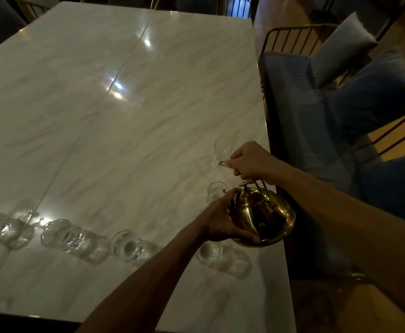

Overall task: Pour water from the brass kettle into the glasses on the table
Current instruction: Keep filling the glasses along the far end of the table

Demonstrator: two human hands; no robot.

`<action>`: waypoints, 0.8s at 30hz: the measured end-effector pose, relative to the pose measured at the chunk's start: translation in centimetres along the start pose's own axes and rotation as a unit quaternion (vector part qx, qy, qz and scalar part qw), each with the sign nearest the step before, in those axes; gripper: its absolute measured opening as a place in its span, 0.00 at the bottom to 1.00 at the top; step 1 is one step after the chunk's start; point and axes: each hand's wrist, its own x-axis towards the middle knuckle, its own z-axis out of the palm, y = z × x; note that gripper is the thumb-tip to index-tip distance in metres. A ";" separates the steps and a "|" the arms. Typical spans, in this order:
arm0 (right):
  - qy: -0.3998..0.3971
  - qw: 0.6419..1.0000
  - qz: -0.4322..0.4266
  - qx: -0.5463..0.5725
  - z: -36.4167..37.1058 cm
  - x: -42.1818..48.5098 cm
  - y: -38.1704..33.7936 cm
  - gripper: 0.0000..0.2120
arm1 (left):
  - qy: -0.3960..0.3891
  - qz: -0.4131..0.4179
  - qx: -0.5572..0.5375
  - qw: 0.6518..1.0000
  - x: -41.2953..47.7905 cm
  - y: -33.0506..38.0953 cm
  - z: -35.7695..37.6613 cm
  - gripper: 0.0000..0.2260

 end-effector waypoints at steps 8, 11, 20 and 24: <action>0.004 1.000 0.003 0.000 -0.3 -0.2 0.0 0.10 | -0.003 0.001 0.003 1.000 0.3 -0.1 0.1 0.48; 0.006 1.000 0.003 -0.001 -0.3 -0.3 0.0 0.10 | -0.006 0.001 0.005 1.000 0.2 -0.3 0.2 0.47; 0.007 1.000 0.000 0.002 -0.5 -0.7 0.2 0.11 | 0.003 0.005 0.009 1.000 0.2 -0.3 0.5 0.48; 0.006 1.000 -0.002 -0.001 -0.4 -1.1 0.2 0.10 | -0.001 0.006 0.019 1.000 0.0 -0.3 0.5 0.47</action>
